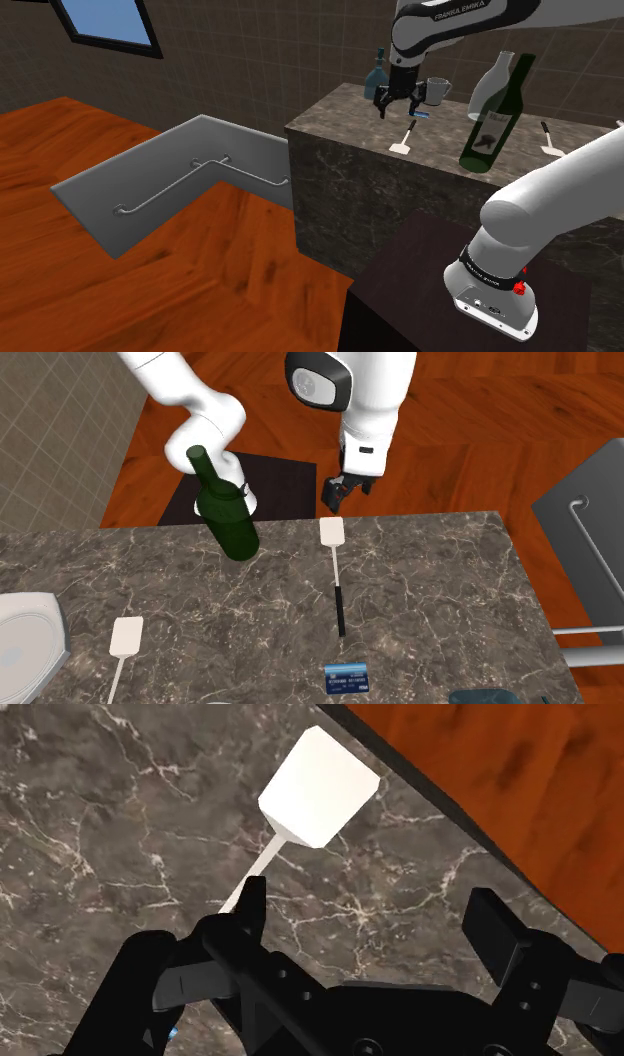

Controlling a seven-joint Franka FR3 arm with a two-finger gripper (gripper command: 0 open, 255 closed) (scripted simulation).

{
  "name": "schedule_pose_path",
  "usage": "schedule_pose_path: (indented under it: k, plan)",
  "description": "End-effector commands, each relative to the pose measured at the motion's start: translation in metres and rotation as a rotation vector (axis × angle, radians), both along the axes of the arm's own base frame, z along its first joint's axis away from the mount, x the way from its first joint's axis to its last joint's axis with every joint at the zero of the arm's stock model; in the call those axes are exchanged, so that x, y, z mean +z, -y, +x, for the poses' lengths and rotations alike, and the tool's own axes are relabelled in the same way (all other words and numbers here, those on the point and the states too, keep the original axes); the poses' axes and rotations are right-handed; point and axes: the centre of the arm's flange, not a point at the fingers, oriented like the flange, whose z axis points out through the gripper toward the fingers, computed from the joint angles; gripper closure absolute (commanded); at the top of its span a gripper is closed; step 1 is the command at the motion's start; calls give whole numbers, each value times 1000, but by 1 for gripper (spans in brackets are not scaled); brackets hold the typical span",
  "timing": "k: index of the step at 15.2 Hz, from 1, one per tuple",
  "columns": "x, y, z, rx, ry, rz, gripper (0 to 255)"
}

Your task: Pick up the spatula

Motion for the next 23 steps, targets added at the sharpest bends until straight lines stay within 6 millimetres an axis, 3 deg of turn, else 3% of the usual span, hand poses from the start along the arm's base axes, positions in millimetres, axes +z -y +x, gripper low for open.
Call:
schedule_pose_path:
  k: [1,10,19,20,23]
  plan:
    - [-14,23,4,-116,16,1,0]
    - [-67,125,-9,-604,75,9,0]
    - [-107,125,-9,-604,75,9,0]
    - [-107,125,-8,-604,75,9,255]
    - [-107,125,-8,-604,75,9,255]
